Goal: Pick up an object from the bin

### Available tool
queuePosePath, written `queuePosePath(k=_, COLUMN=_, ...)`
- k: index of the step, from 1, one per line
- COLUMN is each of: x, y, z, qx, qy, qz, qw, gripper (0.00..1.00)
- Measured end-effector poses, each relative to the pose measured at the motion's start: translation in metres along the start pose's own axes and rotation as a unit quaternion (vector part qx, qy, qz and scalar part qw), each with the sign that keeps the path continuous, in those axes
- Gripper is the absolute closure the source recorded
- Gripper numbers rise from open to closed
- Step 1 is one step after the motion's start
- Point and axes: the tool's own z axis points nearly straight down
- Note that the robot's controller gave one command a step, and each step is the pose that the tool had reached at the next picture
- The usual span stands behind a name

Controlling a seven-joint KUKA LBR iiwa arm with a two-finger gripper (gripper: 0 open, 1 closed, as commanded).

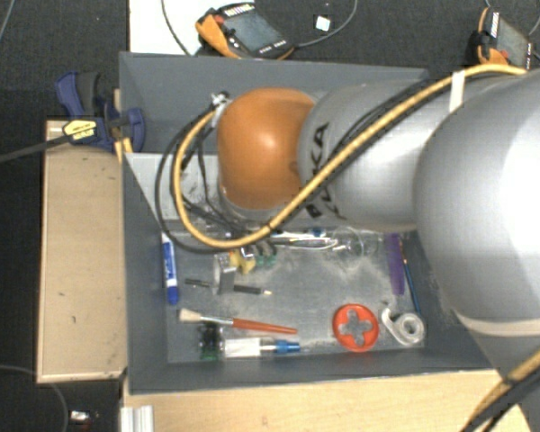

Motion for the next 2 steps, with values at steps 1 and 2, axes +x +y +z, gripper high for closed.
queuePosePath(k=1, x=0.0, y=-0.044, z=0.054, qx=0.0, qy=-0.0006, qz=-0.014, qw=0.9999, gripper=0.0)
queuePosePath(k=2, x=0.021, y=-0.042, z=0.061, qx=-0.001, qy=-0.0046, qz=-0.018, qw=0.9998, gripper=0.0)
